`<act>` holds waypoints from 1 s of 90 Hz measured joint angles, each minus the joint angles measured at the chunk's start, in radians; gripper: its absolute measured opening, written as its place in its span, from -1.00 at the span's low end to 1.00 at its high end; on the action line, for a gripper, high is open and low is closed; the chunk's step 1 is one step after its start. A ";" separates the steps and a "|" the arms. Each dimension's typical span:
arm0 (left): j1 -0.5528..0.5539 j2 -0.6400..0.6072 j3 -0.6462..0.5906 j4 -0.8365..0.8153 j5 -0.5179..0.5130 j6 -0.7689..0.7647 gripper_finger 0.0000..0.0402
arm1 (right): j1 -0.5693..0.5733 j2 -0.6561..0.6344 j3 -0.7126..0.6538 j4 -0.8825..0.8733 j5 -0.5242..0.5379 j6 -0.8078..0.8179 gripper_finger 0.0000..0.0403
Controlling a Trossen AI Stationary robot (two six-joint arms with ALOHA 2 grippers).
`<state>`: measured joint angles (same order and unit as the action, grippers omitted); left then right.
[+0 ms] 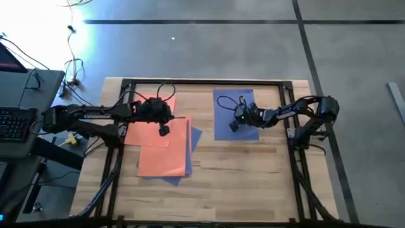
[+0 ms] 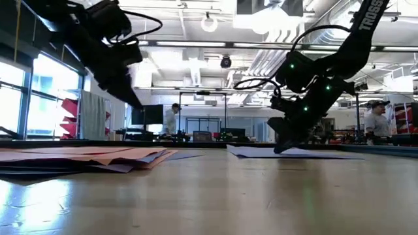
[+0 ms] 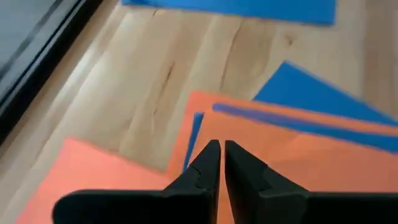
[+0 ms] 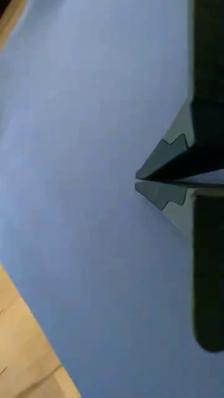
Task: Organize paper
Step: Stack the blue paper on top of the blue paper
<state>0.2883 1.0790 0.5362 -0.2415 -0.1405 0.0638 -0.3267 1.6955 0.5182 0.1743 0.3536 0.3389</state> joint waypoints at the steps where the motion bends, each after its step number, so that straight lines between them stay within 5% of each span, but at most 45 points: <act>1: -0.002 -0.003 0.000 -0.006 -0.007 -0.001 -1.00 | 0.000 0.000 0.000 0.000 0.000 0.000 -1.00; 45: -0.068 -0.091 0.000 -0.090 -0.054 -0.046 -1.00 | 0.059 -0.114 -0.008 -0.175 -0.074 0.107 -1.00; 90: -0.080 -0.092 0.000 -0.045 -0.053 -0.054 -1.00 | 0.023 -0.128 -0.010 -0.227 0.029 0.012 -1.00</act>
<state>0.2081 0.9867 0.5365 -0.2863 -0.1940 0.0100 -0.3042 1.5676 0.5080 -0.0522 0.3823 0.3506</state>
